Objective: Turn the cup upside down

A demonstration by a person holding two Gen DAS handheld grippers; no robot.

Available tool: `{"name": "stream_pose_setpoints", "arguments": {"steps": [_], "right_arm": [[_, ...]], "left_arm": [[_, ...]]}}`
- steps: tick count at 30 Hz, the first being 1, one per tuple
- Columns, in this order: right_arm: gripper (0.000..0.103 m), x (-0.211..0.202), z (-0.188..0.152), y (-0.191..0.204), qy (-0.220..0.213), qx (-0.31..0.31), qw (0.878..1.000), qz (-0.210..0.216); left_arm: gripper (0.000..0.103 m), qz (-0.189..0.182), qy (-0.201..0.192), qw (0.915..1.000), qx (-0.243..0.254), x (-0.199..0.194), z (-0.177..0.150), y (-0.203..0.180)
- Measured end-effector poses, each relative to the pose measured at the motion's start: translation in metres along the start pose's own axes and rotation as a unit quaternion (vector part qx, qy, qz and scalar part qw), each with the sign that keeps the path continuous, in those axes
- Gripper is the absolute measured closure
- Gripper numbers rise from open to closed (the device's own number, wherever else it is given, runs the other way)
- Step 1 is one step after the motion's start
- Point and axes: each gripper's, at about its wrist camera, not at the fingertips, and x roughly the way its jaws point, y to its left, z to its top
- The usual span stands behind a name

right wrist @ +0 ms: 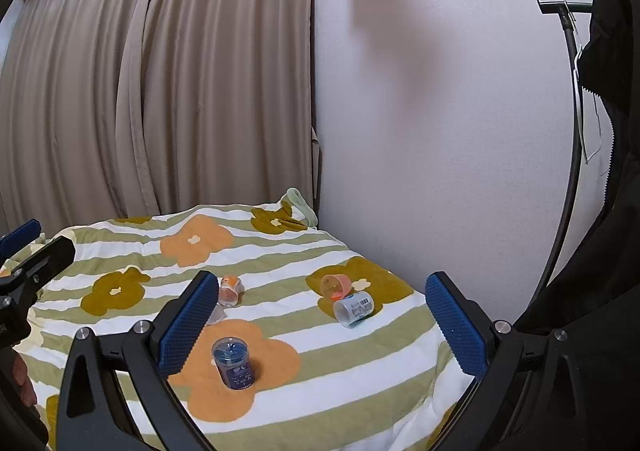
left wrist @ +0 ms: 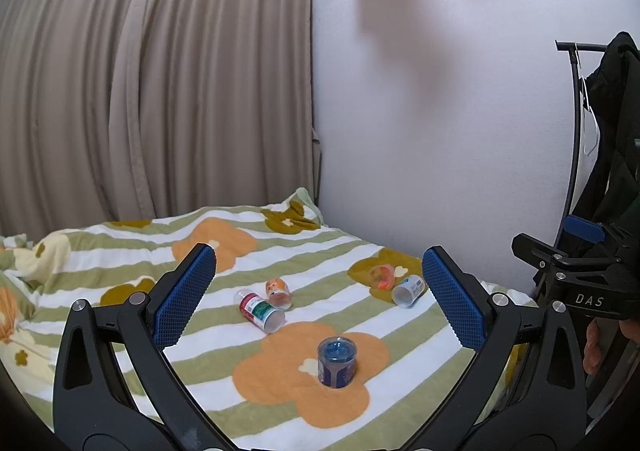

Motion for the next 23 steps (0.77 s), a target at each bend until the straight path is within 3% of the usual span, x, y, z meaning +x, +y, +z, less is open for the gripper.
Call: {"name": "stream_pose_setpoints", "arguments": {"steps": [13, 23], "right_arm": [[0.0, -0.003, -0.002, 0.002, 0.001, 0.005, 1.0, -0.002], [0.0, -0.006, 0.0, 0.002, 0.004, 0.004, 1.0, 0.0]], "left_arm": [[0.0, 0.02, -0.003, 0.9997, 0.011, -0.002, -0.002, 0.003], [0.0, 0.021, -0.035, 0.9992, 0.003, -0.014, 0.001, 0.008]]}}
